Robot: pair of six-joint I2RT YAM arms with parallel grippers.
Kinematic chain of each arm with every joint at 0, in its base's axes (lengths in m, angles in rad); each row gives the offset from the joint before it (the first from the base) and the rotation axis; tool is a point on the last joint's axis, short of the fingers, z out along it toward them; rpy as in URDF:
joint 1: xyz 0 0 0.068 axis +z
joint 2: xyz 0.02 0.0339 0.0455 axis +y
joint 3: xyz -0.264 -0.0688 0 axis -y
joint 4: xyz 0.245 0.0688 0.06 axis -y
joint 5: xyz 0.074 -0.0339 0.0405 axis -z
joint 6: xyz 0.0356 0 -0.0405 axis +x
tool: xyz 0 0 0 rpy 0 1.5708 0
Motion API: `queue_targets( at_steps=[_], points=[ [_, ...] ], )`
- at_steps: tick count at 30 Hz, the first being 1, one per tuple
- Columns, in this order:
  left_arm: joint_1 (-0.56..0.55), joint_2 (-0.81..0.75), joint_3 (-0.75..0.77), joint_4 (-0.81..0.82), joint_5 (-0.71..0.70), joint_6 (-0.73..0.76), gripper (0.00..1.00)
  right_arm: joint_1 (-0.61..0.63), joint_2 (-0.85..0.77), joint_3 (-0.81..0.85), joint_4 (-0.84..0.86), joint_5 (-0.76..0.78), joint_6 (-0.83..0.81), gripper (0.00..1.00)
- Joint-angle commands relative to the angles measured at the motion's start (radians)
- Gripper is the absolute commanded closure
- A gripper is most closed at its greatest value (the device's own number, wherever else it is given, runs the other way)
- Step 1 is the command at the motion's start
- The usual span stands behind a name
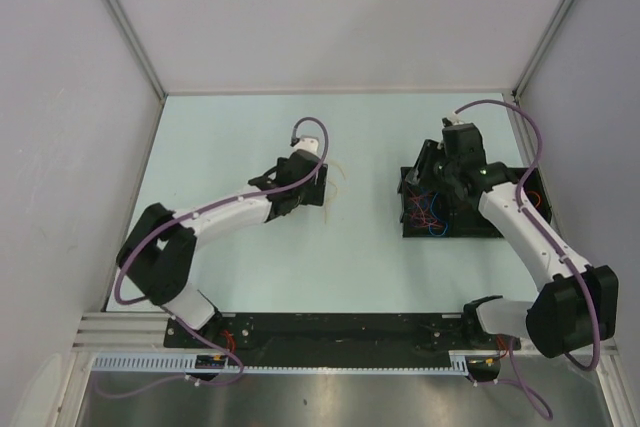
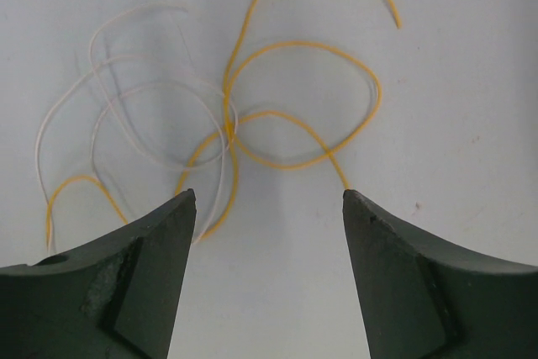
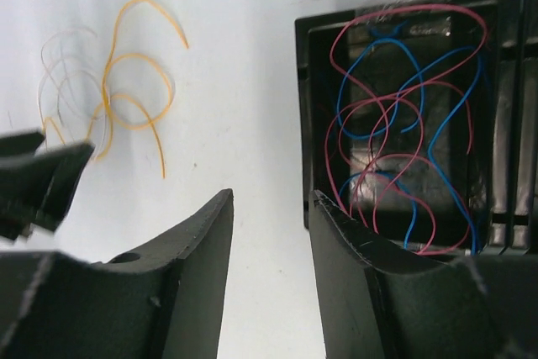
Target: Untangle the cables
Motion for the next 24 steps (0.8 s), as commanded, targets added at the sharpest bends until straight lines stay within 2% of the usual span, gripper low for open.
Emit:
queue_targets(
  at_steps=[1,6,12,17,24],
  points=[
    [0.033,0.099,0.145,0.053,0.017,0.063,0.26,0.032,-0.06,0.003,-0.058,0.034,-0.011,0.54],
    [0.071,0.257,0.272,0.043,0.046,0.117,0.3,0.033,-0.125,-0.058,-0.067,0.023,-0.009,0.54],
    [0.108,0.371,0.345,0.03,0.072,0.149,0.37,0.035,-0.166,-0.094,-0.083,0.014,-0.02,0.53],
    [0.122,0.412,0.351,0.032,0.084,0.141,0.38,0.035,-0.161,-0.123,-0.057,-0.014,-0.029,0.53],
    [0.133,0.451,0.348,0.04,0.088,0.123,0.47,0.033,-0.148,-0.16,-0.029,-0.035,-0.031,0.54]
  ],
)
